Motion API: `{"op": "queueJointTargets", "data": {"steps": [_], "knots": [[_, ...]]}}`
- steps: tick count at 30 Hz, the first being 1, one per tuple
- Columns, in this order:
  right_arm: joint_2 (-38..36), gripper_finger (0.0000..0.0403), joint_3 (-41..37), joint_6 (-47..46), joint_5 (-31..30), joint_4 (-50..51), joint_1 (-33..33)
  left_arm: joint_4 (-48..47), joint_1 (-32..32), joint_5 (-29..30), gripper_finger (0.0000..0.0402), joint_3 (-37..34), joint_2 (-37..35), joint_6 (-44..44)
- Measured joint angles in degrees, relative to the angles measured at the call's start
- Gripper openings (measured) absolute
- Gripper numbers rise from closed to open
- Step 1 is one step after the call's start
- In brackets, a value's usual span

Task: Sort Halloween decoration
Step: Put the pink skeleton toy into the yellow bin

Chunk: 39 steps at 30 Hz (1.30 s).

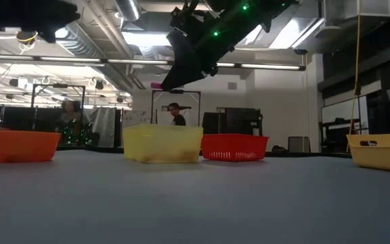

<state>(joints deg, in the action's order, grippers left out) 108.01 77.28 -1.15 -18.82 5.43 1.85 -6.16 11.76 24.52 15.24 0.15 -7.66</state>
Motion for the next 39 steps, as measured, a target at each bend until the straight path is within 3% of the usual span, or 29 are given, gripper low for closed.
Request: {"op": "queueJointTargets", "data": {"steps": [22, 31, 39], "knots": [[0.00, 0.0037, 0.00, 0.15, -0.03, -2.80, -0.02, 8.43, -12.43, -12.27, 0.0119, -14.72, 0.02, 7.60], [0.00, 0.0037, 0.00, 0.15, -0.10, -2.80, -0.02, 7.74, -15.54, -18.76, 0.0119, -14.83, 0.28, 6.68], [0.00, 0.0037, 0.00, 0.17, -1.90, -2.78, -0.02, 7.64, -15.51, -19.38, 0.0119, -14.83, 0.35, 5.61]]}}
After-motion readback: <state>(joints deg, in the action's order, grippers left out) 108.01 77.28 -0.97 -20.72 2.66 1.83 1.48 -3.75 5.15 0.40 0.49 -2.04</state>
